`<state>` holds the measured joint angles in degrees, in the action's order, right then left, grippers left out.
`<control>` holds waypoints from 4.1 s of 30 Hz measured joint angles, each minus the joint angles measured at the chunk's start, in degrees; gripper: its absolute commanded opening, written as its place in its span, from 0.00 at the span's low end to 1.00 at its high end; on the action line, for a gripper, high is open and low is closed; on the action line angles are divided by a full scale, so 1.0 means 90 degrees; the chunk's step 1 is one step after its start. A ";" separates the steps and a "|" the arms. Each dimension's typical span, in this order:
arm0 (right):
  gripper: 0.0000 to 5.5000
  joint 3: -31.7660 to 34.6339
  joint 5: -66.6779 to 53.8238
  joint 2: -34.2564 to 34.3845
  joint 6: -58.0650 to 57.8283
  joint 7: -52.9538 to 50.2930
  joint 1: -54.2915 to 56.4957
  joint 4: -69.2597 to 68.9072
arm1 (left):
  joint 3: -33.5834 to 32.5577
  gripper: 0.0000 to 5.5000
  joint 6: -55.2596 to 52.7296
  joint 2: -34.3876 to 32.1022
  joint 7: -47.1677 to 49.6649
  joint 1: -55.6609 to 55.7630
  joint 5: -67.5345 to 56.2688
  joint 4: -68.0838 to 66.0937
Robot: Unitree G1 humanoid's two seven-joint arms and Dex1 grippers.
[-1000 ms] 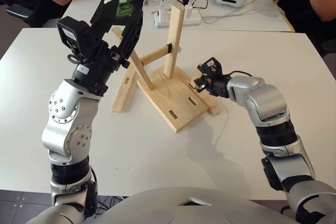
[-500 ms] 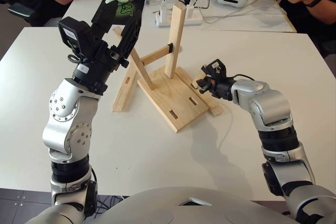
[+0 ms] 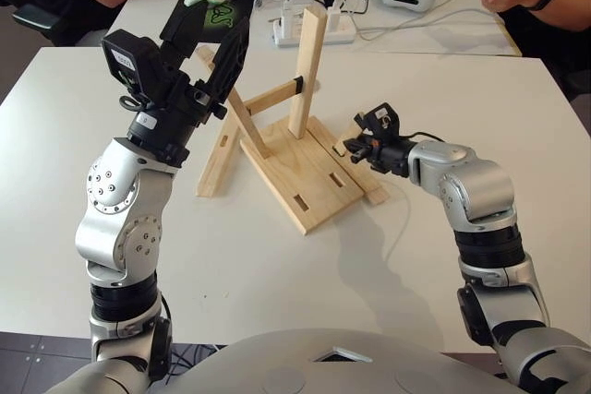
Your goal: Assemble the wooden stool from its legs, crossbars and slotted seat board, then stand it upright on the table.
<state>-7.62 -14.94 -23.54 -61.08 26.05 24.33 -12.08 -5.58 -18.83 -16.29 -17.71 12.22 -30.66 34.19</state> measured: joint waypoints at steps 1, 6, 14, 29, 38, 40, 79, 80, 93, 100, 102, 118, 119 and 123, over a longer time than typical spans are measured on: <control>0.16 -0.0003 0.0008 0.0006 0.0021 0.0000 0.0000 0.0022 | 0.0001 0.51 0.0007 0.0006 -0.0006 0.0000 0.0000 -0.0005; 0.29 -0.0211 0.0102 -0.0052 0.0126 0.0012 0.0003 0.0026 | 0.0079 0.51 0.0023 0.0032 -0.0046 0.0000 -0.0001 -0.0042; 0.41 -0.0143 0.0095 -0.0132 0.0184 0.0037 0.0061 -0.0026 | 0.0109 0.51 0.0050 0.0047 -0.0030 -0.0019 0.0005 -0.0051; 0.23 0.0524 -0.0524 -0.0122 0.0004 0.0164 0.0301 -0.0477 | 0.0037 0.51 0.0066 0.0042 0.0025 -0.0080 0.0031 -0.0011; 0.08 0.0545 -0.0524 -0.0085 -0.0049 0.0077 0.0301 -0.0491 | -0.0013 0.51 0.0066 0.0032 0.0021 -0.0078 0.0029 -0.0006; 0.08 0.0538 -0.0520 -0.0050 -0.0049 0.0053 0.0305 -0.0486 | -0.0013 0.51 0.0066 0.0032 0.0018 -0.0078 0.0029 -0.0007; 0.08 -0.1372 0.0082 -0.0516 0.0229 0.0930 0.1922 0.1023 | 0.0034 0.51 0.0233 0.0178 0.0163 -0.0083 0.0159 0.0017; 0.08 -0.1362 0.0082 -0.0516 0.0236 0.0927 0.1914 0.1020 | 0.0033 0.51 0.0231 0.0177 0.0163 -0.0083 0.0159 0.0017; 0.08 -0.1156 0.0107 -0.0345 0.0402 0.0747 0.1722 0.1036 | -0.0013 0.51 0.0142 0.0094 0.0024 0.0006 0.0050 -0.0057; 0.08 -0.0855 0.0069 -0.0360 0.0375 0.0656 0.1446 0.0827 | -0.0013 0.51 0.0120 0.0021 -0.0073 0.0104 -0.0007 -0.0164; 0.08 -0.0797 0.0059 -0.0363 0.0376 0.0633 0.1419 0.0832 | -0.0006 0.51 0.0120 0.0021 -0.0092 0.0109 -0.0013 -0.0202; 0.27 -0.0844 0.0107 -0.0326 -0.0052 0.0481 0.0588 0.1107 | 0.0007 0.51 0.0112 0.0004 -0.0224 0.0175 -0.0032 -0.0319; 0.29 -0.0845 0.0108 -0.0308 -0.0068 0.0473 0.0535 0.1125 | 0.0009 0.51 0.0105 0.0005 -0.0226 0.0175 -0.0034 -0.0325; 0.35 -0.0604 0.0105 -0.0151 -0.0004 0.0356 0.0674 0.1091 | 0.0017 0.51 0.0087 0.0009 -0.0241 0.0178 -0.0043 -0.0321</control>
<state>-13.06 -14.00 -24.91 -61.12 29.25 30.40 -2.26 -5.43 -18.05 -16.21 -19.88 13.82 -31.05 31.30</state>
